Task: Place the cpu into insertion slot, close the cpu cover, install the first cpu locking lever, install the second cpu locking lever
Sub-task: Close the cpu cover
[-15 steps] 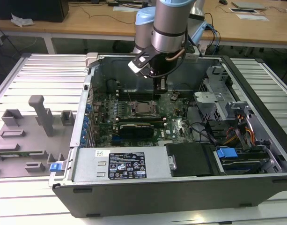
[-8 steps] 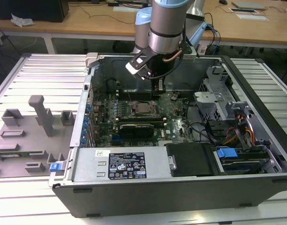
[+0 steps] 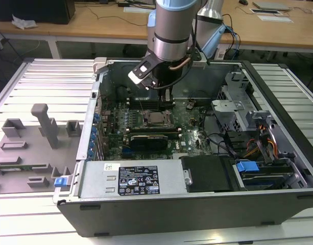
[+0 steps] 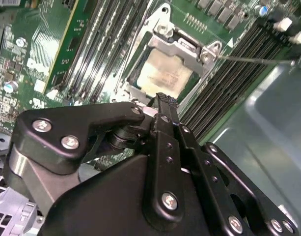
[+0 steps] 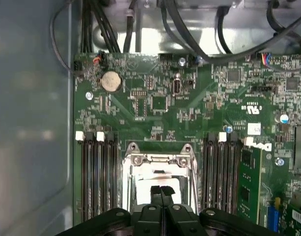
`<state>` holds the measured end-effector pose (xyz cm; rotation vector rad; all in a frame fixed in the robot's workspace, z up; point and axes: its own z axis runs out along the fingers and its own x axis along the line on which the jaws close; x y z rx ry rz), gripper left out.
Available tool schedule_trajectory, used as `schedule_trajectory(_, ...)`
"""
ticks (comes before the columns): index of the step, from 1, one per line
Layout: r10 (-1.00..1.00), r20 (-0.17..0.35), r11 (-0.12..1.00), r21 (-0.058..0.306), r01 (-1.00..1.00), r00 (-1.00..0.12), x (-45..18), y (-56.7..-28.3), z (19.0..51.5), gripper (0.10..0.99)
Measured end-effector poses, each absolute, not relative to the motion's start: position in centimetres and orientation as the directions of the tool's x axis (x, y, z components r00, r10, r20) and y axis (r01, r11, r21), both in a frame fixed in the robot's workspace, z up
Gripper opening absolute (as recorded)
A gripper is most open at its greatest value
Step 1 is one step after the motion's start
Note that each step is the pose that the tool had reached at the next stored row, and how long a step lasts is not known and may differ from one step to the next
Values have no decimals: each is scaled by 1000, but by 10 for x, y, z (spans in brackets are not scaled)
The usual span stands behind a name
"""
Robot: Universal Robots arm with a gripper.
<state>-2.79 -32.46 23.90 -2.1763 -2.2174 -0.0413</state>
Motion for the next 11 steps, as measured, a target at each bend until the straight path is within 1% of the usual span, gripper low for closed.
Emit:
schedule_trajectory(7, 998, 43, 38, -4, 999, -37, -37, -325, 235, 106)
schedule_trajectory(11, 989, 42, 142, -4, 990, -142, -37, -325, 235, 106)
